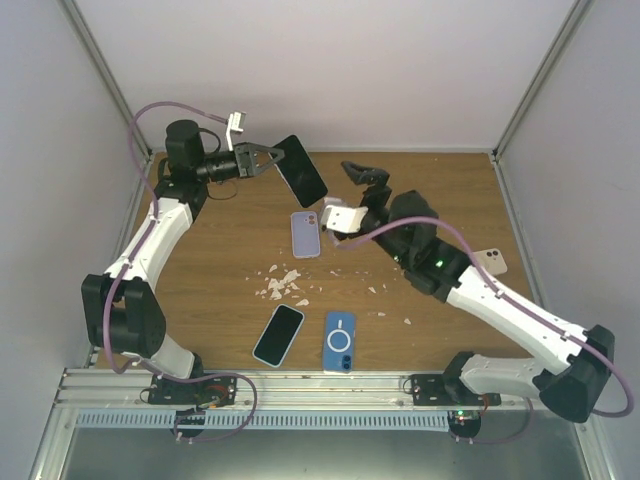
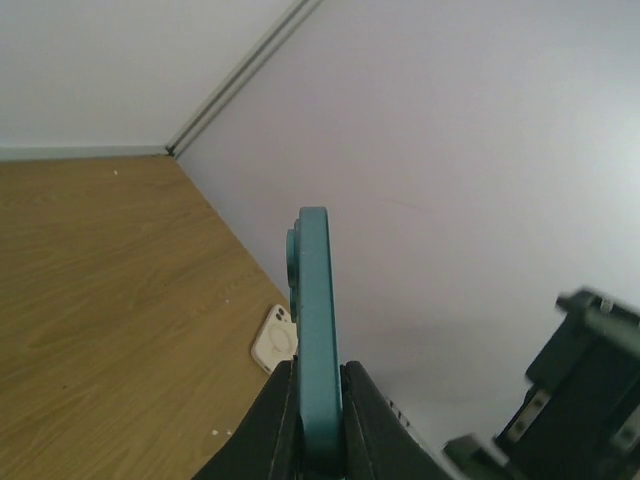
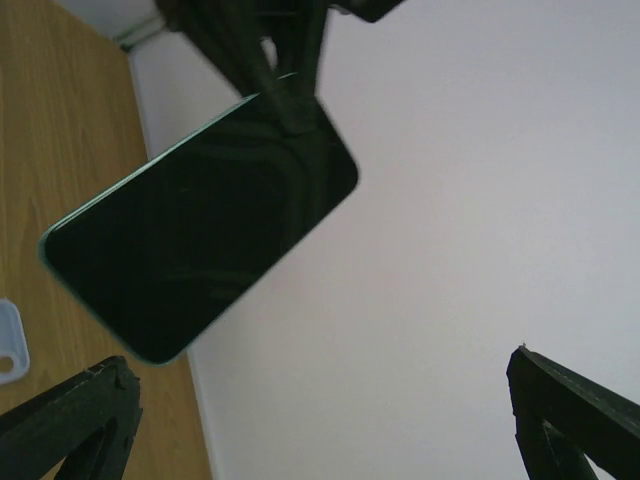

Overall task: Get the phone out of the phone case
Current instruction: Place the phone at the center of the board.

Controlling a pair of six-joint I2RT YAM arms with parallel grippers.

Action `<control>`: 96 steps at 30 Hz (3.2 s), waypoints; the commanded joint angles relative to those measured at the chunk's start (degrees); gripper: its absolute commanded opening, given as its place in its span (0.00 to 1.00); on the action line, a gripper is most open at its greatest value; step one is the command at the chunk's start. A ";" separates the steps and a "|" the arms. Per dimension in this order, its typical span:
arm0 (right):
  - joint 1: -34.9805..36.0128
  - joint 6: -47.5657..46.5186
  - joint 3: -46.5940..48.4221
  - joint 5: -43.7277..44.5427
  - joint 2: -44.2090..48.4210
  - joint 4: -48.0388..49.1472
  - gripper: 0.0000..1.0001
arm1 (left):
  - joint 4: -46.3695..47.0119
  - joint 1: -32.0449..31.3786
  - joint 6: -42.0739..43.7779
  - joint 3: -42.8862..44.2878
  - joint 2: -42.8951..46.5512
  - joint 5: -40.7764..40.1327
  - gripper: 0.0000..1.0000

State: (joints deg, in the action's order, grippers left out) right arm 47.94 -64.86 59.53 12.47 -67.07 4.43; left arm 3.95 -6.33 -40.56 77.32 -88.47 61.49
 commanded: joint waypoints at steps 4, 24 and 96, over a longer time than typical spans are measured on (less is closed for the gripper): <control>-5.73 22.68 11.75 -14.63 -1.53 -22.76 1.00 | 6.08 0.14 9.44 -0.56 0.69 7.69 0.00; -24.20 48.12 30.19 -67.59 -18.28 -49.32 0.85 | -11.77 -8.03 36.11 1.42 0.49 18.34 0.00; -40.09 64.35 16.82 -75.97 -39.33 -38.76 0.01 | -8.88 -5.90 31.46 -5.62 2.62 1.59 0.99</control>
State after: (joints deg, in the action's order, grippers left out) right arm 8.82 -1.56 72.82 -58.67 -103.57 -34.22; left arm -7.09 -12.62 -10.35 72.60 -86.54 63.90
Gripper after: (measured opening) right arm 0.068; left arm 0.990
